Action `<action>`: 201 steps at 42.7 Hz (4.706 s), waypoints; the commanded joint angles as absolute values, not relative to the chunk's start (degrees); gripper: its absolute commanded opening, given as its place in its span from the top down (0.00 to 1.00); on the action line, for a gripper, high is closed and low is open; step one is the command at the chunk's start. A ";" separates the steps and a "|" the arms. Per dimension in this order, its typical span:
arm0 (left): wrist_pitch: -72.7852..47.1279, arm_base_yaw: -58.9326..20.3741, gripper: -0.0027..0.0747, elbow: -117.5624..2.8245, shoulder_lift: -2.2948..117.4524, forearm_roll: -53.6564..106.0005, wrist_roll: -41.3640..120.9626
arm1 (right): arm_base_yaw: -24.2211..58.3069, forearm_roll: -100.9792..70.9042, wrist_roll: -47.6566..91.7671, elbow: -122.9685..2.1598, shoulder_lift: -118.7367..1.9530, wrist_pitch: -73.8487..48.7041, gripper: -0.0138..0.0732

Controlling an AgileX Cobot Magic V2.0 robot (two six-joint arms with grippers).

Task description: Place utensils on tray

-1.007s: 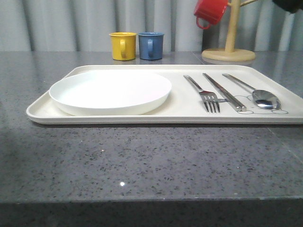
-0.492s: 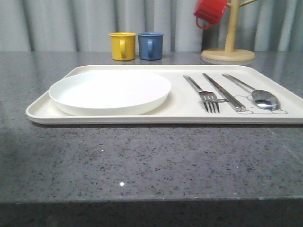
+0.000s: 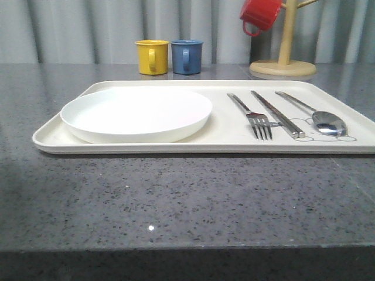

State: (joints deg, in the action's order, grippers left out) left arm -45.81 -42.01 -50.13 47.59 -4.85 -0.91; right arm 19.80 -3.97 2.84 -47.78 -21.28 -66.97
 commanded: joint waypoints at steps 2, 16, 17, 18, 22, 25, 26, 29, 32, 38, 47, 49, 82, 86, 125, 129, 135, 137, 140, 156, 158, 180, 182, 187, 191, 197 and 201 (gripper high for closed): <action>-41.83 -42.55 0.50 -51.80 47.46 -4.75 -1.46 | 19.78 -3.69 2.65 -48.99 -21.94 -63.59 0.64; -41.83 -42.55 0.99 -51.80 47.46 -5.68 -1.32 | 19.78 -3.53 2.70 -48.99 -21.94 -63.73 0.92; -41.83 -42.55 0.99 -51.80 47.46 -5.68 -1.32 | 19.78 -3.53 2.70 -48.99 -21.94 -63.85 0.92; -41.83 -42.55 0.99 -51.80 47.46 -5.68 -1.32 | 19.78 -3.53 2.70 -48.99 -21.94 -63.95 0.92; -41.83 -42.55 0.99 -51.80 47.46 -5.68 -1.32 | 19.78 -3.58 2.70 -48.99 -21.94 -64.01 0.92; -41.83 -42.55 0.99 -51.80 47.46 -5.68 -1.32 | 19.78 -3.58 2.70 -48.99 -21.94 -64.01 0.92; -41.83 -42.55 0.99 -51.80 47.46 -5.68 -1.32 | 19.78 -3.58 2.70 -48.99 -21.94 -64.01 0.92; -41.83 -42.55 0.99 -51.80 47.46 -5.68 -1.32 | 19.78 -3.58 2.70 -48.99 -21.94 -64.01 0.92; -41.83 -42.55 0.99 -51.80 47.46 -5.68 -1.32 | 19.78 -3.58 2.70 -48.99 -21.94 -64.01 0.92; -41.83 -42.55 0.99 -51.80 47.46 -5.68 -1.32 | 19.78 -3.58 2.70 -48.99 -21.94 -64.01 0.92; -41.83 -42.55 0.99 -51.80 47.46 -17.27 -1.32 | 19.78 -3.58 2.70 -48.99 -21.94 -64.01 0.92; -41.83 -42.55 0.99 -51.80 47.46 -18.41 -1.32 | 19.78 -3.58 2.70 -48.99 -21.94 -64.01 0.92; -5.10 -8.27 0.99 -12.39 9.99 -2.46 -1.32 | 19.78 -3.58 2.70 -48.99 -21.94 -64.01 0.92; -2.49 -5.48 0.99 -7.41 4.39 -1.08 -1.32 | 19.78 -3.58 2.70 -48.99 -21.94 -64.01 0.92; 4.81 -2.76 0.99 0.83 -1.55 1.54 -1.32 | 19.78 -3.58 2.70 -48.99 -21.88 -64.00 0.92; 4.81 -2.76 0.99 0.83 -1.55 1.54 -1.32 | 19.78 -3.58 2.70 -48.99 -21.88 -64.00 0.92; 4.81 -2.76 0.99 0.83 -1.55 1.54 -1.32 | 19.78 -3.58 2.70 -48.99 -21.88 -64.00 0.92; 4.81 -2.76 0.99 0.83 -1.55 1.54 -1.32 | 19.78 -3.58 2.70 -48.99 -21.88 -64.00 0.92; 4.81 -2.76 0.99 0.83 -1.55 1.54 -1.32 | 19.78 -3.58 2.70 -48.99 -21.88 -64.00 0.92; 4.81 -2.76 0.99 0.83 -1.55 1.54 -1.32 | 19.69 -1.92 3.28 -47.90 -21.26 -62.18 0.92; 4.81 -2.76 0.99 0.83 -1.55 1.54 -1.32 | 18.29 -1.33 3.28 -45.41 -19.97 -57.96 0.92; 4.81 -2.76 0.99 0.83 -1.55 1.54 -1.32 | 3.79 -0.69 3.28 -1.63 -0.04 1.77 0.92; 4.81 -2.76 0.99 0.83 -1.55 1.54 -1.32 | 3.68 -0.69 3.28 0.66 0.88 4.34 0.92; 4.81 -2.76 0.99 0.83 -1.55 1.54 -1.32 | 2.34 -0.69 3.28 1.50 1.50 3.36 0.92; 4.81 -2.76 0.99 0.83 -1.44 1.54 -1.32 | 1.90 -0.69 3.28 1.50 1.50 3.21 0.92; 4.81 -2.76 0.99 0.83 -1.44 1.54 -1.32 | 1.90 -0.69 3.28 1.50 1.43 3.27 0.92; 4.81 -2.76 0.99 0.83 -1.44 1.54 -1.32 | 1.90 -0.69 3.28 1.50 1.44 3.15 0.92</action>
State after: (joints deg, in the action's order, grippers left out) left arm 0.00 -2.98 0.08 -0.28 1.00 -0.91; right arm 2.10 -1.44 2.83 1.60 0.57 -1.89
